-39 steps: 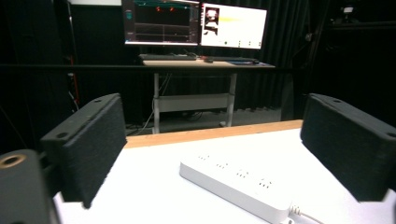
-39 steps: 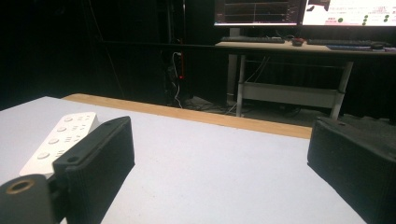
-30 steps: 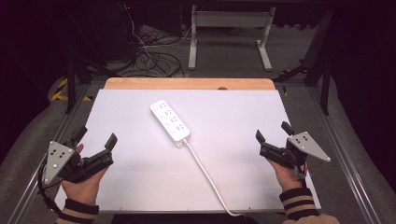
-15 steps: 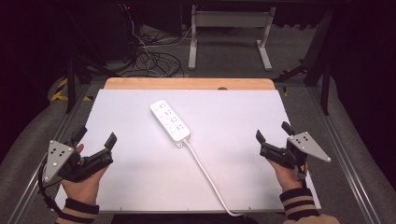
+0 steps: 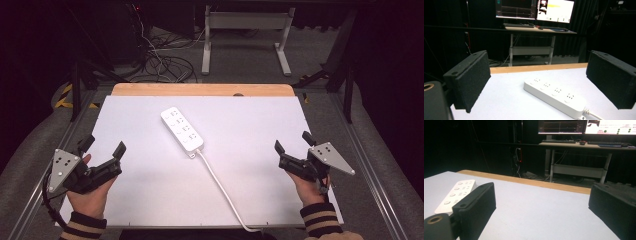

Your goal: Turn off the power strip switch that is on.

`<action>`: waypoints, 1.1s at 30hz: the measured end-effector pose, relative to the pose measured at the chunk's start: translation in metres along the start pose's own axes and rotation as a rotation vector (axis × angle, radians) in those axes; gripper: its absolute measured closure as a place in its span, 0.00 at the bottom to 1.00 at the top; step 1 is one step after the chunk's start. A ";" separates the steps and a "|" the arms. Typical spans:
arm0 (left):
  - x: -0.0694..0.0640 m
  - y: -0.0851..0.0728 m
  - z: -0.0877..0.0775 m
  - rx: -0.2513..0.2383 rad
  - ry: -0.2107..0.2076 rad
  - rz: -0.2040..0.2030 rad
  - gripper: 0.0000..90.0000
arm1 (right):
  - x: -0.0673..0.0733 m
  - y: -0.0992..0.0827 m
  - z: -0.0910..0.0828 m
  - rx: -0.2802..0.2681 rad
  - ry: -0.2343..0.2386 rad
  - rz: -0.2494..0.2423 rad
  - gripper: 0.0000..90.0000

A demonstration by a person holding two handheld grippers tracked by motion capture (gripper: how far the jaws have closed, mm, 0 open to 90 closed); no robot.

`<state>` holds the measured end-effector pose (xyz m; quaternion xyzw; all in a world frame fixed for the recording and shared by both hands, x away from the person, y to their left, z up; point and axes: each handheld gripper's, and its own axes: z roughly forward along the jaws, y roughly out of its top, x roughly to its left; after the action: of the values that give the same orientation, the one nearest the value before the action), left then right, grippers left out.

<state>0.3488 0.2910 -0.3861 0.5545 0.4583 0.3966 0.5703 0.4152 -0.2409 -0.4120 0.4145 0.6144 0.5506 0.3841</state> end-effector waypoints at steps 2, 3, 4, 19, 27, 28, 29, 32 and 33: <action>0.000 0.000 0.000 -0.001 0.000 -0.002 0.07 | 0.000 0.000 0.001 0.002 0.001 -0.003 0.09; 0.000 0.000 0.000 -0.001 0.000 -0.002 0.07 | 0.000 0.000 0.001 0.004 0.002 -0.003 0.08; 0.001 0.000 0.000 -0.001 0.001 -0.001 0.07 | 0.001 0.000 0.001 0.004 0.003 -0.004 0.08; 0.001 -0.001 -0.001 0.002 0.005 -0.006 0.06 | 0.001 0.000 0.002 0.003 0.006 -0.005 0.09; 0.001 -0.002 0.000 0.001 0.004 -0.003 0.06 | 0.001 0.000 0.002 0.004 0.005 -0.005 0.08; 0.001 -0.002 0.000 0.000 0.003 -0.003 0.06 | 0.001 0.000 0.002 0.004 0.006 -0.004 0.09; 0.001 -0.002 0.000 0.001 0.003 -0.002 0.05 | 0.001 0.000 0.002 0.004 0.006 -0.003 0.08; 0.001 -0.002 0.000 0.003 0.001 -0.003 0.05 | 0.001 0.000 0.001 0.002 0.010 -0.002 0.08; 0.001 -0.003 -0.001 0.003 0.000 -0.003 0.05 | 0.002 0.000 0.001 0.001 0.008 -0.002 0.08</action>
<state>0.3484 0.2922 -0.3888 0.5547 0.4596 0.3951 0.5701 0.4154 -0.2390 -0.4123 0.4117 0.6167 0.5516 0.3820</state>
